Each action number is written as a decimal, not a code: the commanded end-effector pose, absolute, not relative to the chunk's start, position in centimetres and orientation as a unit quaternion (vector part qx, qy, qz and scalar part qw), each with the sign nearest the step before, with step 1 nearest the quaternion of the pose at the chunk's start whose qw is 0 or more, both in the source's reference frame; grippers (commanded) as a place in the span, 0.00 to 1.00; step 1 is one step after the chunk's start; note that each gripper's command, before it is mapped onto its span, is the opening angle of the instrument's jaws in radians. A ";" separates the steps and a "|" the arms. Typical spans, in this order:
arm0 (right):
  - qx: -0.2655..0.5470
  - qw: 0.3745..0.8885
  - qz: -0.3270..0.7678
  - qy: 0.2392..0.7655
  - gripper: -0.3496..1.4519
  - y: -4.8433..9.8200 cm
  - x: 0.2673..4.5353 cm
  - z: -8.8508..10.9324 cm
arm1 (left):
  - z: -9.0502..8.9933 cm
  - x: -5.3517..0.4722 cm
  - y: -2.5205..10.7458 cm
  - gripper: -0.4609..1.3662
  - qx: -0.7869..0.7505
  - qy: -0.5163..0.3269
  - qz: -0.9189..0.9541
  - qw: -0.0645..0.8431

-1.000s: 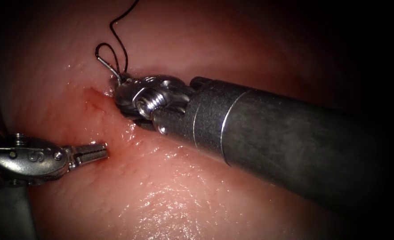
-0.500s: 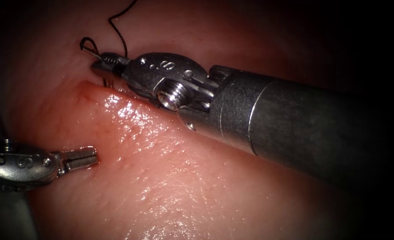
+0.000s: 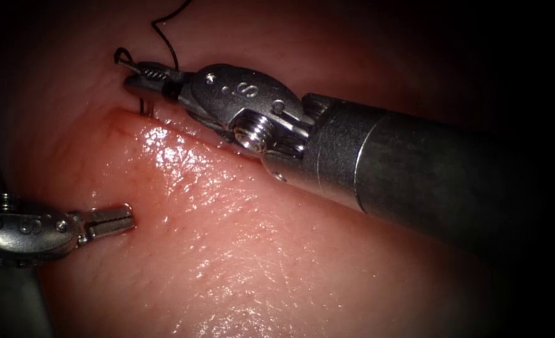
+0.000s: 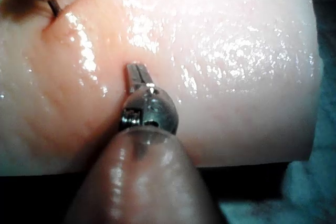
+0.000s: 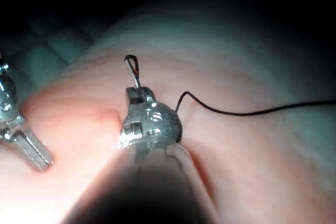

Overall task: Wound Closure
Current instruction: Throw the needle through the bottom half of the incision with the right gripper

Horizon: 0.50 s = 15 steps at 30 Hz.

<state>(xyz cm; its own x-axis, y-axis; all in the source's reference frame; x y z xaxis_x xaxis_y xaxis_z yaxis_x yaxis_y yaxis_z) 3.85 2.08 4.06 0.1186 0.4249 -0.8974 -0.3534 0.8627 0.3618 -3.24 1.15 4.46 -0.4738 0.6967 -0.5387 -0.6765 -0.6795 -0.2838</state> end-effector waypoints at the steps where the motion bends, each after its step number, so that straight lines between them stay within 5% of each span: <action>1: 0.023 0.749 0.256 0.610 0.00 2.1 3.82 4.0 | 4.4 -3.24 1.2 0.06 -0.324 -0.016 0.857 0.400; 15: -0.021 0.741 0.232 0.630 0.00 2.2 3.74 3.8 | 4.5 -3.09 1.4 0.06 -0.325 0.004 0.857 0.401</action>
